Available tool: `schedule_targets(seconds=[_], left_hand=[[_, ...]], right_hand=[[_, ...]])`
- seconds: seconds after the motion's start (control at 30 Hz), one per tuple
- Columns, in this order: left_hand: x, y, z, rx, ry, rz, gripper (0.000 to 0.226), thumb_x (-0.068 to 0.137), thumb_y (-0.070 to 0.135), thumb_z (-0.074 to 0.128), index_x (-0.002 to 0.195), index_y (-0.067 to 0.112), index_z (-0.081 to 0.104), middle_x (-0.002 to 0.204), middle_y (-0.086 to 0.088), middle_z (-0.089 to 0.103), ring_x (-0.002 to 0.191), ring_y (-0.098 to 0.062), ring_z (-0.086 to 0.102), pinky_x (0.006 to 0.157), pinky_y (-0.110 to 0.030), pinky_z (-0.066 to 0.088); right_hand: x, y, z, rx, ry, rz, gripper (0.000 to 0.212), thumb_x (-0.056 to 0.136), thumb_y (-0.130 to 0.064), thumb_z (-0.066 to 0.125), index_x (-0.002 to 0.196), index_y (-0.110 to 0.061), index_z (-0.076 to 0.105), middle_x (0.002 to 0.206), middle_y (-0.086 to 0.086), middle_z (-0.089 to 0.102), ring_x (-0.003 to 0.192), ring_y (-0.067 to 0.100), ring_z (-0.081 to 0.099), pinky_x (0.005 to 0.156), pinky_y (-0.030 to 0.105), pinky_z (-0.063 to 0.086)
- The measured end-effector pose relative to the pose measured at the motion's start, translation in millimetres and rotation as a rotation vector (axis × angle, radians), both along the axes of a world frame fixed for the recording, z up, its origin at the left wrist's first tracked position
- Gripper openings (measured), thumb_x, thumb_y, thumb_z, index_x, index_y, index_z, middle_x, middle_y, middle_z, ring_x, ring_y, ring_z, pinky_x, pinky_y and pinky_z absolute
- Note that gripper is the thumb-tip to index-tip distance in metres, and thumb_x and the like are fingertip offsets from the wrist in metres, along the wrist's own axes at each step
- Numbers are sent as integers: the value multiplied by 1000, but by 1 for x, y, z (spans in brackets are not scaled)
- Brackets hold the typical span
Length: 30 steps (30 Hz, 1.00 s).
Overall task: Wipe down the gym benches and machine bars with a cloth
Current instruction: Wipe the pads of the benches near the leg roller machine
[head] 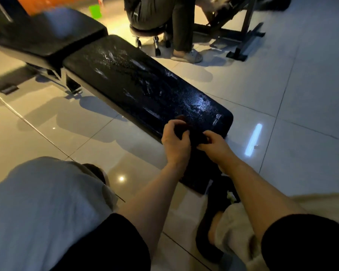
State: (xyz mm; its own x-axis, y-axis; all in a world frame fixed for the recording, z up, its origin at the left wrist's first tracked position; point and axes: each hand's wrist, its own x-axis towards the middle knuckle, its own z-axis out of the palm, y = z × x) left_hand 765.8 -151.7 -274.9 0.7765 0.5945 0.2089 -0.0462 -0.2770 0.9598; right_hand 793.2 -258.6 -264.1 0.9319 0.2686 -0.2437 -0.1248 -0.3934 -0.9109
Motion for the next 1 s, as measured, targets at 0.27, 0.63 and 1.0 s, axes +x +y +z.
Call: schedule_targets(seconds=[0.27, 0.63, 1.0], left_hand=[[11, 31, -13, 444, 172, -91, 23, 80, 4, 67, 103, 8, 68, 111, -3, 58, 110, -21, 51, 99, -26, 40], [-1, 60, -39, 825, 291, -332, 41, 84, -2, 62, 124, 5, 62, 132, -11, 58, 134, -26, 42, 118, -44, 17], [18, 86, -27, 1035, 345, -442, 43, 92, 10, 57, 135, 10, 53, 138, -6, 53, 131, -20, 43, 116, -27, 13]], right_hand=[[29, 17, -12, -250, -186, 56, 62, 79, -9, 68, 137, -21, 50, 143, 13, 41, 132, 32, 39, 105, 45, 40], [-17, 61, -85, -692, -291, -53, 50, 106, -33, 30, 154, -24, 22, 163, 16, -1, 150, 33, -6, 122, 43, 6], [1, 84, -81, -825, -369, 30, 60, 102, -46, 30, 155, -35, 5, 164, 9, -1, 147, 42, -13, 118, 56, 4]])
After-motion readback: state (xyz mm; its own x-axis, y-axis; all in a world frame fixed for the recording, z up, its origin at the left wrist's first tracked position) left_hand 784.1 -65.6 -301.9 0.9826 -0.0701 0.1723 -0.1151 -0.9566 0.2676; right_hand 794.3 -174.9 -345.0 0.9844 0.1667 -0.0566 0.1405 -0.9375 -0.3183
